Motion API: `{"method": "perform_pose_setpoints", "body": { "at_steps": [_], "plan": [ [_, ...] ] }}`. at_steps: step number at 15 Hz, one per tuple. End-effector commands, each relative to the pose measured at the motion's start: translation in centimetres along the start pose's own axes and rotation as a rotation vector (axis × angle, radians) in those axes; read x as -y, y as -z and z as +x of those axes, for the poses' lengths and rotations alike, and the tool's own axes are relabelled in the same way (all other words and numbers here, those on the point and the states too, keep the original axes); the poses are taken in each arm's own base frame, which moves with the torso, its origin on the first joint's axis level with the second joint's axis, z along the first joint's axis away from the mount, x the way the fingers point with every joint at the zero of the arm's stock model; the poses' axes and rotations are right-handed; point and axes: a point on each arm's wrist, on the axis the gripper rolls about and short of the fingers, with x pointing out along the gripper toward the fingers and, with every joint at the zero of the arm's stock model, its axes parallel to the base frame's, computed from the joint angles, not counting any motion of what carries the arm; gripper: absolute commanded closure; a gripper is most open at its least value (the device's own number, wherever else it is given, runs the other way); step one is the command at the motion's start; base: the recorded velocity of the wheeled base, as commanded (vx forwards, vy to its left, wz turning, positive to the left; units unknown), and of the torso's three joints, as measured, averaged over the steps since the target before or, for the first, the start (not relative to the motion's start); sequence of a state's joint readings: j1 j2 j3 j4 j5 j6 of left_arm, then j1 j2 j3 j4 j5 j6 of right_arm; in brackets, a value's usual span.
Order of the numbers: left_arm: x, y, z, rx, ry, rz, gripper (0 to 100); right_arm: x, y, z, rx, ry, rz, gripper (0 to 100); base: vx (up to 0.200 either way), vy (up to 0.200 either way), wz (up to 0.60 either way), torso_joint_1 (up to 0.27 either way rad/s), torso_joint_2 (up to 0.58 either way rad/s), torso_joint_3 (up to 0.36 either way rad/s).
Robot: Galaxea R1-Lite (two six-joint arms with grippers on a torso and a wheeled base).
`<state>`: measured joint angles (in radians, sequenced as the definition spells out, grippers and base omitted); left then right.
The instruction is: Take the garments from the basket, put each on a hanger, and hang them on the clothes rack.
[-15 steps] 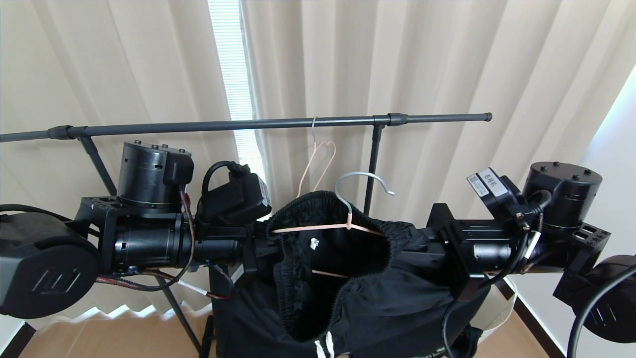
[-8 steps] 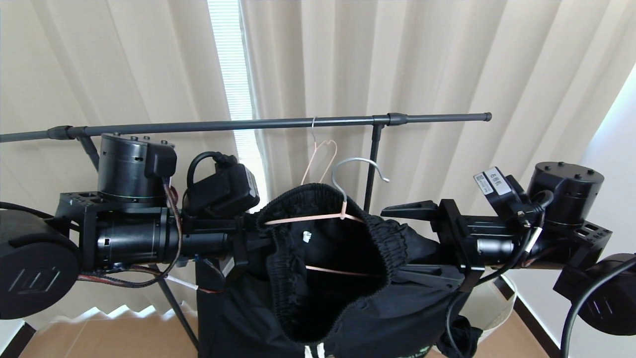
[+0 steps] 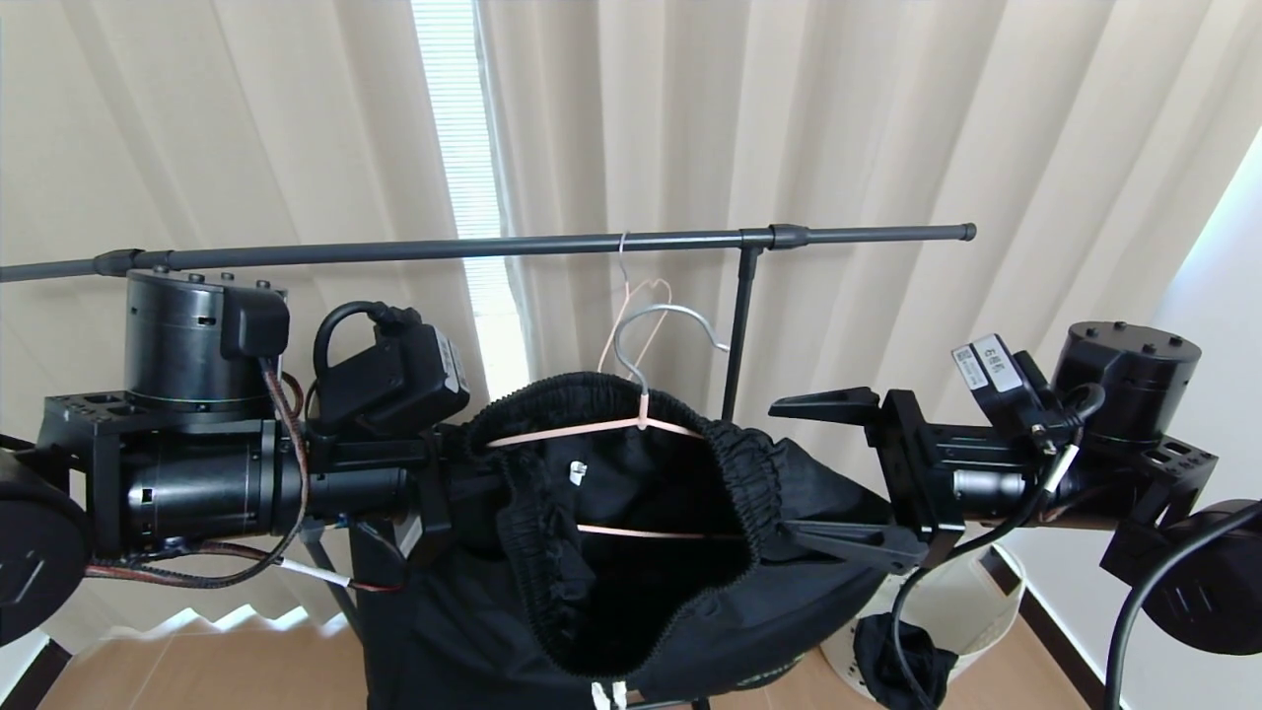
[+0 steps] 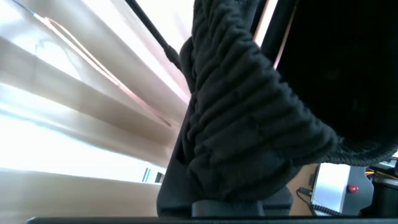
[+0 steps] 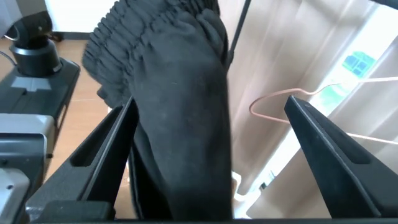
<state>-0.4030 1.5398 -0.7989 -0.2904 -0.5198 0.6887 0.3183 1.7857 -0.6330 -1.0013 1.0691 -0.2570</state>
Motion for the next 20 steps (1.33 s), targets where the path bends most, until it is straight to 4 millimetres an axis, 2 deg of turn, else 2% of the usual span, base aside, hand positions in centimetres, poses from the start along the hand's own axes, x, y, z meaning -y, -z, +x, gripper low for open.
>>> {"method": "perform_pose_setpoints", "body": {
  "at_steps": [1, 5, 9, 12, 17, 20],
  "plan": [
    [0.1, -0.3, -0.8, 0.011, -0.017, 0.008, 100, 0.2, 0.0, -0.2, 0.0, 0.01, -0.004, 0, 0.0, 0.0, 0.0, 0.0, 0.0, 0.0],
    [0.7, -0.2, -3.4, 0.016, -0.072, 0.008, 100, 0.5, -0.3, -0.8, 0.015, 0.012, -0.023, 0, 0.0, 0.0, 0.0, 0.0, 0.0, 0.0],
    [0.6, 0.8, -4.5, -0.009, -0.112, -0.033, 100, 0.9, 0.0, -1.9, 0.037, -0.049, -0.025, 0, 0.0, 0.0, 0.0, 0.0, 0.0, 0.0],
    [0.4, 0.5, -4.6, 0.003, -0.118, -0.104, 100, 1.5, 0.6, -2.3, 0.039, -0.049, -0.021, 0, 0.0, 0.0, 0.0, 0.0, 0.0, 0.0],
    [0.4, 0.7, -4.5, 0.004, -0.114, -0.189, 100, 3.8, 3.2, -3.0, 0.042, -0.013, -0.034, 0, 0.0, 0.0, 0.0, 0.0, 0.0, 0.0],
    [0.4, 0.6, -4.6, 0.01, -0.113, -0.227, 100, 4.2, 3.7, -3.0, 0.038, -0.011, -0.024, 0, 0.0, 0.0, 0.0, 0.0, 0.0, 0.0]
  ]
}}
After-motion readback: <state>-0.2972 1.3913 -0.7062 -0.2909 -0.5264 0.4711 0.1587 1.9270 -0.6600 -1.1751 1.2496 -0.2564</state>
